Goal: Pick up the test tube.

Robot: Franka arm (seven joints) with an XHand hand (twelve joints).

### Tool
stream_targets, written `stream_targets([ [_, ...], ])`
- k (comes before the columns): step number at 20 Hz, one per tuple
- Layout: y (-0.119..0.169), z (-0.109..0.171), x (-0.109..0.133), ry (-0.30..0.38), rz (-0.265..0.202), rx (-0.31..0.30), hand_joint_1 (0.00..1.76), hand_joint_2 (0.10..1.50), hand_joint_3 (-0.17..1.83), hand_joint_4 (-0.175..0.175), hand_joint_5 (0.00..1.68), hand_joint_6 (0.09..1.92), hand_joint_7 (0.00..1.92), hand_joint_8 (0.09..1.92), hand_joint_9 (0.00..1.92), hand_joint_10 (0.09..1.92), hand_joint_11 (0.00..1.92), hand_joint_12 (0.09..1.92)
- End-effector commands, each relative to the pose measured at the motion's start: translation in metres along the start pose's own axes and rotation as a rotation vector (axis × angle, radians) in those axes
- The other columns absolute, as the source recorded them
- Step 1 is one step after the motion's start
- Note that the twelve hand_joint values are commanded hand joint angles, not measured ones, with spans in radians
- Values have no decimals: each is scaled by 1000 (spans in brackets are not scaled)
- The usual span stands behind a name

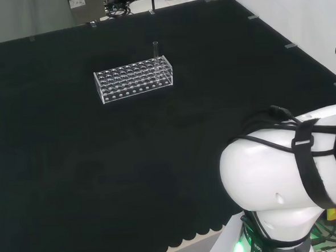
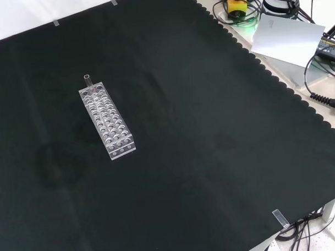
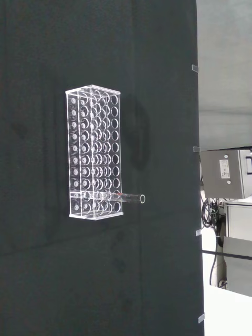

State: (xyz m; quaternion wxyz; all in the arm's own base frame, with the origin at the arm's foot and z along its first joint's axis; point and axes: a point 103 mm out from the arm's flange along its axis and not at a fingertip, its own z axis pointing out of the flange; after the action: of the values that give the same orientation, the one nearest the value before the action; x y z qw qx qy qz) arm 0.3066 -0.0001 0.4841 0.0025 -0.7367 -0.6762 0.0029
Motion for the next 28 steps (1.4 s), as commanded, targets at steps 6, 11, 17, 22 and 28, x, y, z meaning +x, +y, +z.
stream_targets([
  [6,12,2,2,-11,-10,9,537,796,385,-3,2,87,1,166,2,495,1,1378],
  [11,36,8,8,-18,-35,34,536,803,370,-4,0,87,0,169,0,504,0,1383],
  [17,78,16,11,-28,-50,50,551,830,307,-12,5,87,0,325,0,654,0,1450],
  [22,114,29,9,-35,-53,79,562,839,284,-16,21,87,0,399,0,733,0,1491],
  [28,152,48,-1,-15,-31,127,580,845,268,-23,46,87,0,575,0,832,0,1539],
])
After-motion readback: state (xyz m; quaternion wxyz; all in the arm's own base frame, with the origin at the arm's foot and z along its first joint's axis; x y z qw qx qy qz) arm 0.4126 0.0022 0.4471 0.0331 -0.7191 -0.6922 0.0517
